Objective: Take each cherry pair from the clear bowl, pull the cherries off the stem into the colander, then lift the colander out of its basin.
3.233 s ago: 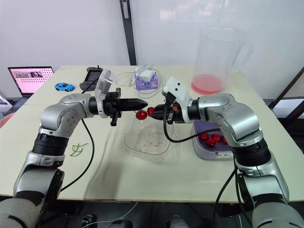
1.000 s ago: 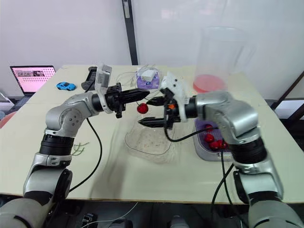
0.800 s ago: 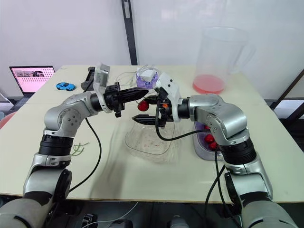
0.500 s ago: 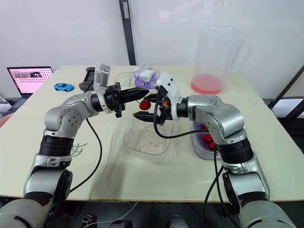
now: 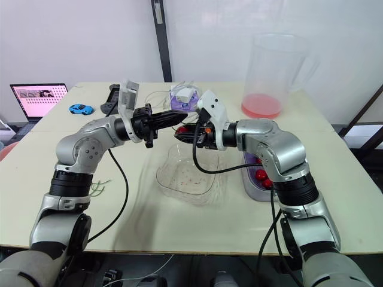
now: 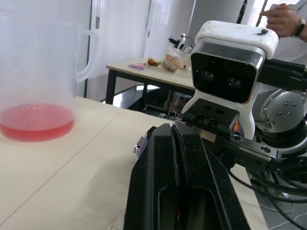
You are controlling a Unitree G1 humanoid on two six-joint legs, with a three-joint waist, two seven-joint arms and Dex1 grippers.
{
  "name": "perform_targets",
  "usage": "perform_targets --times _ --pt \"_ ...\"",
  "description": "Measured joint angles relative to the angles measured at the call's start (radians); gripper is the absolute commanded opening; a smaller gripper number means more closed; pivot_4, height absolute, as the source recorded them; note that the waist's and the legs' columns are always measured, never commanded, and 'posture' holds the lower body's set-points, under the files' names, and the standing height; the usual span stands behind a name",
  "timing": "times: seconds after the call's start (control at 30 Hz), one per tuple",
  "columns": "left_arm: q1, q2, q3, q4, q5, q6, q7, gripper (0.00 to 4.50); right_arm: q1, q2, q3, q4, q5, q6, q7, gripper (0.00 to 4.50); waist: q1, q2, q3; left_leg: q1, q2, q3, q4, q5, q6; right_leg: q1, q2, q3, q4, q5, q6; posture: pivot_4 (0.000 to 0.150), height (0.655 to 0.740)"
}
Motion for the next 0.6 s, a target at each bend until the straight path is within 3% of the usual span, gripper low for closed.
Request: perform_targets --times 0.6 --pt "0.004 0.006 0.002 0.007 0.004 -0.006 0.000 0.00 0.097 -0.075 0.003 0.006 -0.023 0.035 0.019 1.12 0.000 0.000 0.000 0.000 0.000 0.000 0.000 0.000 0.001 0.000 0.000 0.000 0.000 0.000 0.000 0.150 0.7332"
